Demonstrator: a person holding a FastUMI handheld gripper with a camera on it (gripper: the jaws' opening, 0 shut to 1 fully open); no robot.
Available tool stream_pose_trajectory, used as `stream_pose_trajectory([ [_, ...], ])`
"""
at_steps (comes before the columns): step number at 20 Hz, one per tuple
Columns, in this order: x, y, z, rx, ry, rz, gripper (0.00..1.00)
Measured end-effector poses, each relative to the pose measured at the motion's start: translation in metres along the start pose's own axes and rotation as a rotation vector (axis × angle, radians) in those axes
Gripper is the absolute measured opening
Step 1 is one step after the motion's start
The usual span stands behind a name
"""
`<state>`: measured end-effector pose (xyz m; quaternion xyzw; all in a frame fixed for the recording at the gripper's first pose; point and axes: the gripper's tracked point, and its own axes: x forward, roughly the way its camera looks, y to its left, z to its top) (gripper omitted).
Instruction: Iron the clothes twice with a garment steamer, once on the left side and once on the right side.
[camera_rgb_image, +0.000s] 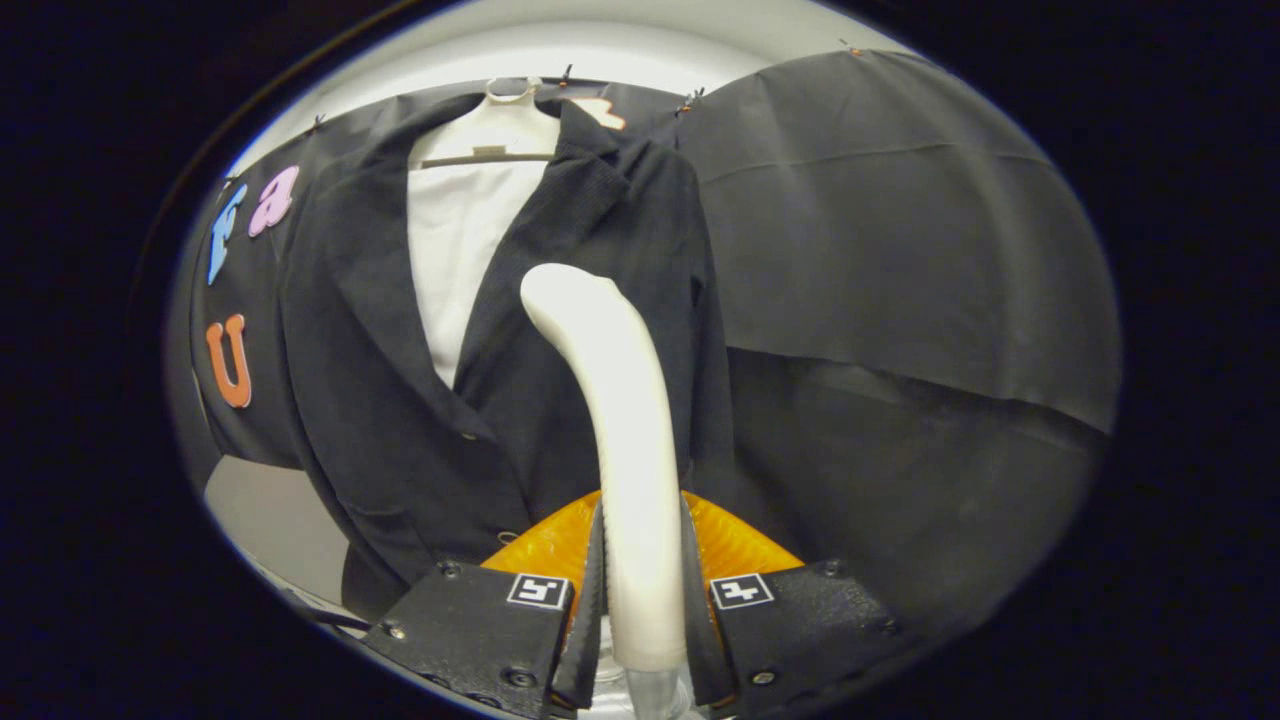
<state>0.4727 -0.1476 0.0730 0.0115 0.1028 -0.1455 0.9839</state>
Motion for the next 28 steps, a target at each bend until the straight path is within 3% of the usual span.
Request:
stream_pose_trajectory([
  [28,0.021,0.006,-0.136,-0.055,0.235,-0.004,0.38],
])
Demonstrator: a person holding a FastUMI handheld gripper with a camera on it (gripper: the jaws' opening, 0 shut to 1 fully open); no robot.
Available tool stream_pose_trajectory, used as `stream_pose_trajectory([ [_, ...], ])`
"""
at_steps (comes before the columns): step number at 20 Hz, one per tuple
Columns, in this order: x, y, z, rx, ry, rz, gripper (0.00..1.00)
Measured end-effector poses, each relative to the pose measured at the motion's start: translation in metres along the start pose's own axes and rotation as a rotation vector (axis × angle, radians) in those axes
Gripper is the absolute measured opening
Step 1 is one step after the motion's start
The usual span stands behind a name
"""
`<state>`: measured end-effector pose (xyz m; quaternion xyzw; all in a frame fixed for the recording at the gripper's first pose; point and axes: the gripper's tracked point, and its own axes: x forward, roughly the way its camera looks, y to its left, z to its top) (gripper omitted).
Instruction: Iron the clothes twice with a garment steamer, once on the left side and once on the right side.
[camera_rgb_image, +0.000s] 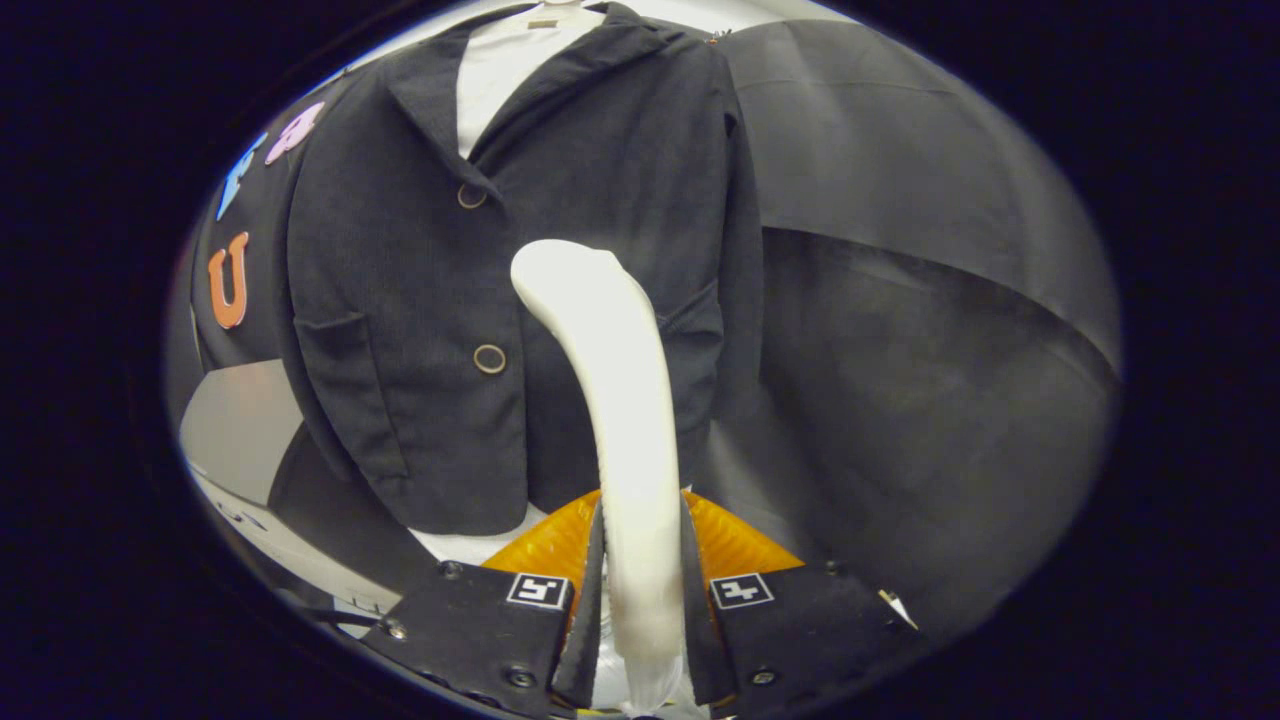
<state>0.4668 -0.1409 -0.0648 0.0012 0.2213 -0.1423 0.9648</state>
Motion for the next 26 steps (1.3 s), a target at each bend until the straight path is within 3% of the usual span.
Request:
stream_pose_trajectory([
  [11,0.016,0.006,-0.057,0.027,0.119,0.05,0.39],
  [26,0.027,0.007,-0.064,-0.006,0.148,0.21,0.38],
])
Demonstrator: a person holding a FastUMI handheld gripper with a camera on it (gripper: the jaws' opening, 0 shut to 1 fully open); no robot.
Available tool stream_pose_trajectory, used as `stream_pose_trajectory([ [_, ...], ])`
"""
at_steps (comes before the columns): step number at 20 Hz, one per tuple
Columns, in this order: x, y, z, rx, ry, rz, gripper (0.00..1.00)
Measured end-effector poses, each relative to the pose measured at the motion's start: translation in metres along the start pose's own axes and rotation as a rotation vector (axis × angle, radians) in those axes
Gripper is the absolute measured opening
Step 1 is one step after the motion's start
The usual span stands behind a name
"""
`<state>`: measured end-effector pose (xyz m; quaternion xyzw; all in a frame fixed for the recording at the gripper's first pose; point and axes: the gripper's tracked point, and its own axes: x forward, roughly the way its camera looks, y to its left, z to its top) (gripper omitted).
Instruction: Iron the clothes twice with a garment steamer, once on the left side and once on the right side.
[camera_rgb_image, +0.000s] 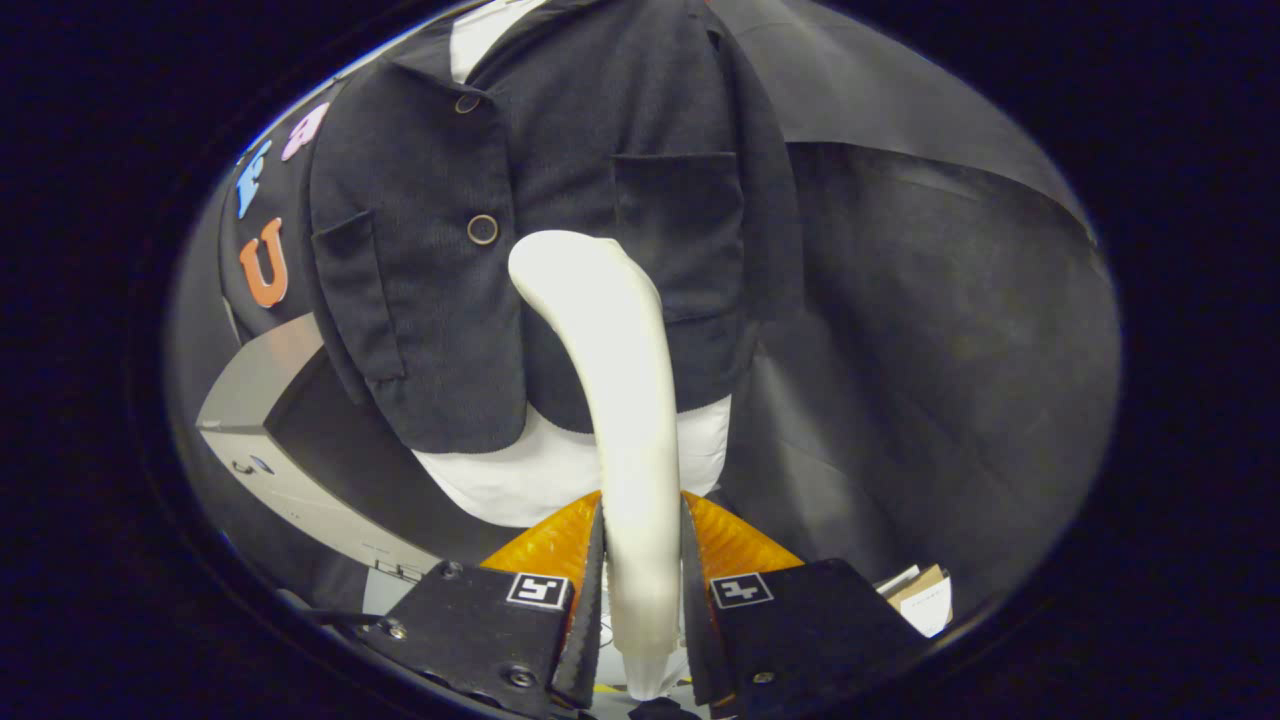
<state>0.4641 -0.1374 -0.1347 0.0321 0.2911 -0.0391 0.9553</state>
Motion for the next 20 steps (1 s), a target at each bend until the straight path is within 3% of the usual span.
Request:
stream_pose_trajectory([
  [8,-0.003,0.012,-0.019,0.05,0.043,0.133,0.38],
  [14,-0.049,0.014,-0.07,0.075,0.059,0.1,0.38],
  [20,-0.128,0.072,-0.146,0.103,0.047,0.031,0.38],
])
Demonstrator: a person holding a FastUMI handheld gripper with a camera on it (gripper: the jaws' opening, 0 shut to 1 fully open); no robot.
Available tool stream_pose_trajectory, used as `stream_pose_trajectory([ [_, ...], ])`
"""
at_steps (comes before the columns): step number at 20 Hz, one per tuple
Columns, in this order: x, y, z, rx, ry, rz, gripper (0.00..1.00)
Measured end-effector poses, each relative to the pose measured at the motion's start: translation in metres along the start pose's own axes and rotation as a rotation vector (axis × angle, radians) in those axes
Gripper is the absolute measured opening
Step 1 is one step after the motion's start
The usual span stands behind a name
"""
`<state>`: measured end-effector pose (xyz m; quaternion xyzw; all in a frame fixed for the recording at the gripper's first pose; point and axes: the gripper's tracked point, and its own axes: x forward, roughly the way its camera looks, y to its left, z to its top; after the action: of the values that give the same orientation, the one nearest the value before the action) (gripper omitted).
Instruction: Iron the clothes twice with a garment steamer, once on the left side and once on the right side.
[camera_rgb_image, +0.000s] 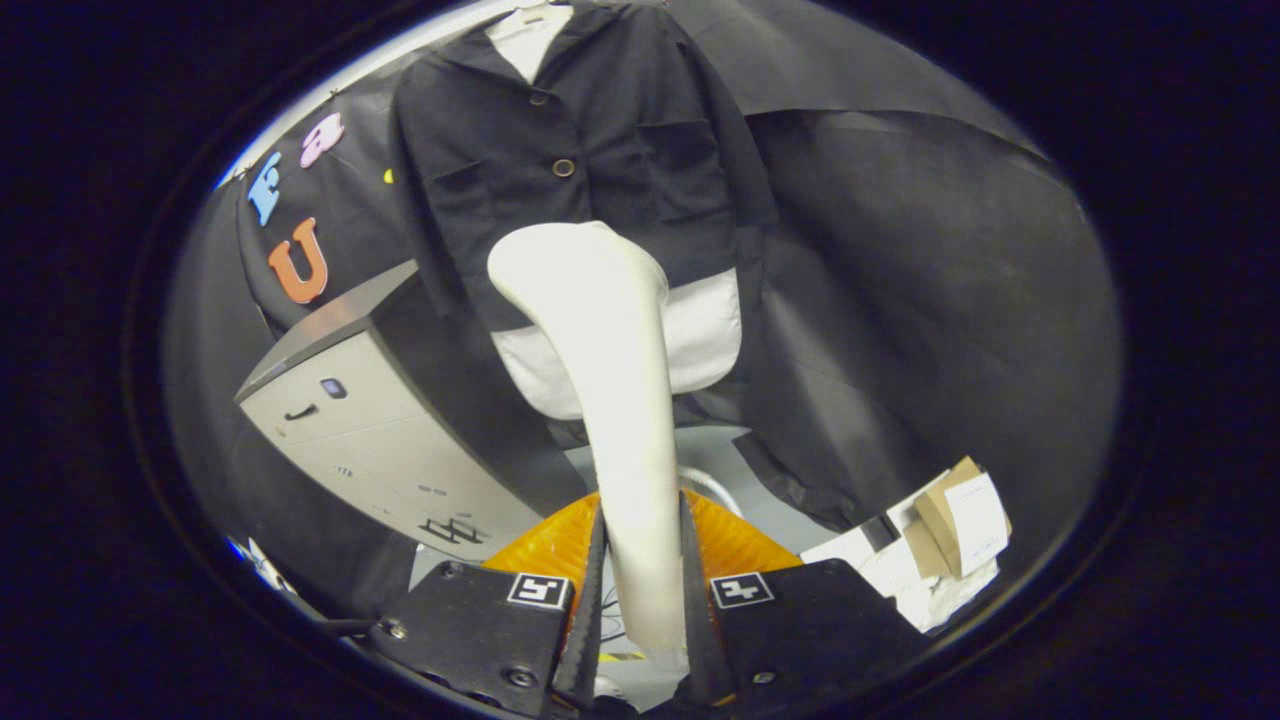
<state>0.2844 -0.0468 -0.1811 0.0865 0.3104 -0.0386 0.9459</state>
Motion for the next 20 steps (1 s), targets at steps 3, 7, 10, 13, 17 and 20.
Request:
stream_pose_trajectory([
  [3,-0.038,0.046,-0.039,0.005,-0.035,0.0,0.39],
  [7,-0.085,0.1,-0.074,-0.059,-0.033,0.031,0.38],
  [10,-0.11,0.135,-0.088,-0.109,-0.058,0.045,0.39],
  [13,-0.132,0.157,-0.101,-0.162,-0.076,0.049,0.38],
  [17,-0.144,0.182,-0.112,-0.246,-0.09,0.055,0.39],
  [20,-0.15,0.201,-0.123,-0.285,-0.084,0.067,0.38],
])
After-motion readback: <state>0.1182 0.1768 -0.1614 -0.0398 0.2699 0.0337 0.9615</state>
